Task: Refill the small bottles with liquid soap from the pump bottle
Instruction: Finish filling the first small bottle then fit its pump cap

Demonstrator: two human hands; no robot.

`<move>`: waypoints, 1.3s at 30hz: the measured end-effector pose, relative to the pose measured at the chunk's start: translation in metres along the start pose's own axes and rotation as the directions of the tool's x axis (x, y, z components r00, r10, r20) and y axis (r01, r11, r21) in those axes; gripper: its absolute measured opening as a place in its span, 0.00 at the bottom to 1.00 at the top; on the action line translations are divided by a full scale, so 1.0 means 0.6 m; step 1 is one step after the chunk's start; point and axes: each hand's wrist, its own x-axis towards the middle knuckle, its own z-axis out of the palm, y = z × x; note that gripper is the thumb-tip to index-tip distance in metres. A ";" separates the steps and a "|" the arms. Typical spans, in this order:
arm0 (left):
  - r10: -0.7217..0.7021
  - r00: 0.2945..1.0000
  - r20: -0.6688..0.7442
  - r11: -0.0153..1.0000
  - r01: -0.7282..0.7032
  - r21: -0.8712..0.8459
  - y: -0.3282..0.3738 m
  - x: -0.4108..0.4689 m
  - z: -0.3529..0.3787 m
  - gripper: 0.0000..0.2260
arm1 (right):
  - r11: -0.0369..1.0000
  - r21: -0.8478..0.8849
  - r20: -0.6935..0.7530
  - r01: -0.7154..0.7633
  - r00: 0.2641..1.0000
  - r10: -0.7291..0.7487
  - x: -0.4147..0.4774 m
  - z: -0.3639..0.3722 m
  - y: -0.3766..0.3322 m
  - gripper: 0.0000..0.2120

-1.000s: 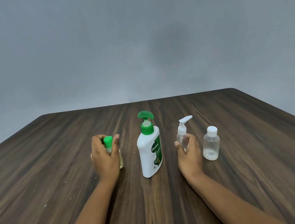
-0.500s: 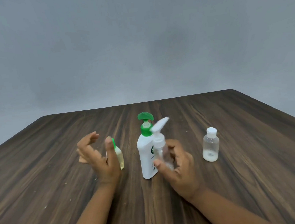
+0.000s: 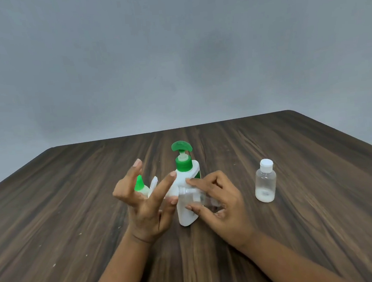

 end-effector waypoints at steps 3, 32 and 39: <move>-0.006 0.997 0.083 0.977 -0.012 0.211 -0.002 0.000 0.001 0.14 | 0.998 -0.064 -0.049 0.028 0.998 -0.031 0.002 -0.004 0.003 0.19; -0.532 0.816 -0.228 0.846 0.527 -0.087 -0.036 0.001 -0.015 0.28 | 0.983 0.158 -0.320 -0.098 0.936 0.145 0.010 -0.006 -0.003 0.15; -0.544 0.824 -0.159 0.835 0.550 -0.006 -0.030 -0.006 -0.019 0.15 | 0.973 0.209 -0.326 -0.101 0.930 0.167 0.008 -0.003 0.000 0.12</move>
